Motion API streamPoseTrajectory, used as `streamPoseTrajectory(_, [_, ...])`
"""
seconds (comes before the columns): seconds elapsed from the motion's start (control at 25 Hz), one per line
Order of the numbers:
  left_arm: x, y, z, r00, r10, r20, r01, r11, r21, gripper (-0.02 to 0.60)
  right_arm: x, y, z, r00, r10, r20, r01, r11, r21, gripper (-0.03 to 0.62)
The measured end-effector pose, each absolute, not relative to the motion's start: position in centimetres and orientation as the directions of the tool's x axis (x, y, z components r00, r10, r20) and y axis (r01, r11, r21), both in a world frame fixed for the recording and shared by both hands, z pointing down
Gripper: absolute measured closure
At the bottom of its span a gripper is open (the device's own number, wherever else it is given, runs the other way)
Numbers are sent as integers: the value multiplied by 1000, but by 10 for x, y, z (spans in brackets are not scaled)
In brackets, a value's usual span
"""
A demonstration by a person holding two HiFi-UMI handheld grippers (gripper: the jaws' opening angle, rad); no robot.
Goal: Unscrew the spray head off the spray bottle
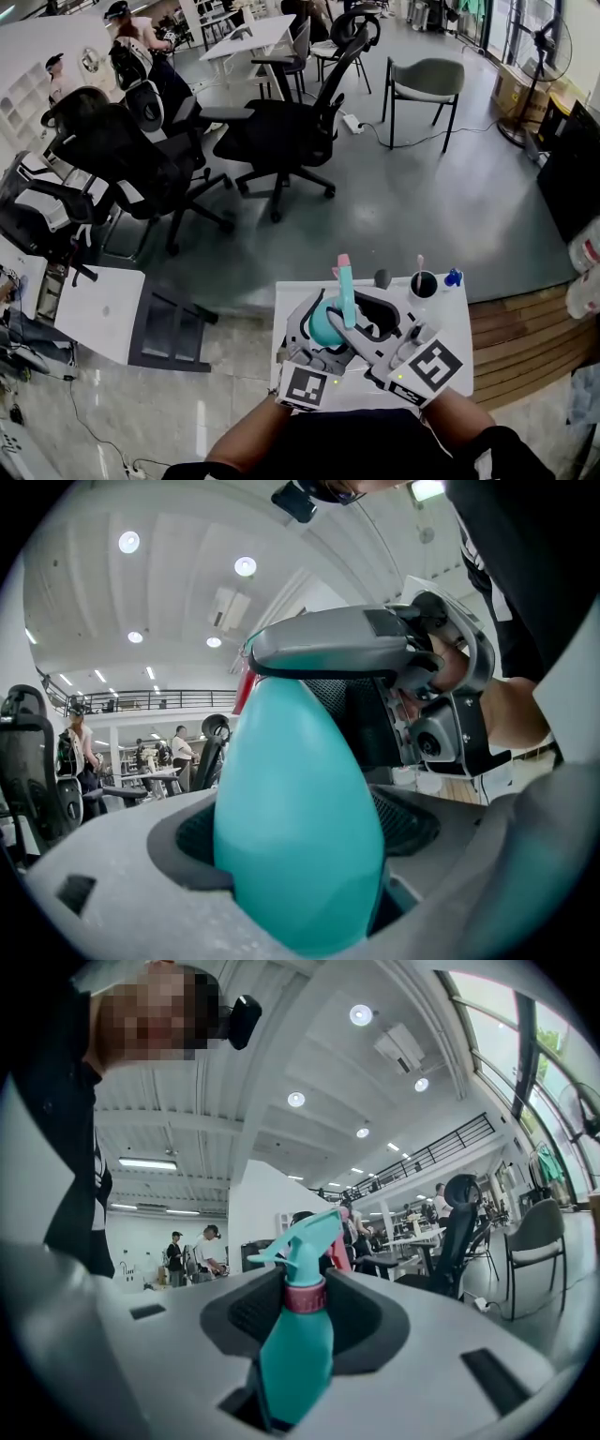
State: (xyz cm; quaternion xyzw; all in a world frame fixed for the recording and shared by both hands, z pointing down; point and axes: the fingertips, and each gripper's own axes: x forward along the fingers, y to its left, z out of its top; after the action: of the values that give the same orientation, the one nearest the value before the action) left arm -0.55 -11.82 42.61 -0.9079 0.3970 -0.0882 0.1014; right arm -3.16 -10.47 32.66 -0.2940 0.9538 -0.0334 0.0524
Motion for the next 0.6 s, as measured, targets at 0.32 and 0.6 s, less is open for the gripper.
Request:
streamPoseTrajectory(0.32, [-1, -111, 415, 741, -670, 40, -651, -733, -196, 126, -33, -100, 324, -855, -514, -74, -511, 858, -60, 453])
streamPoseTrajectory(0.6, [6, -91, 412, 878, -478, 24, -473, -874, -108, 126, -40, -84, 321, -903, -425, -66, -419, 904, -83, 454])
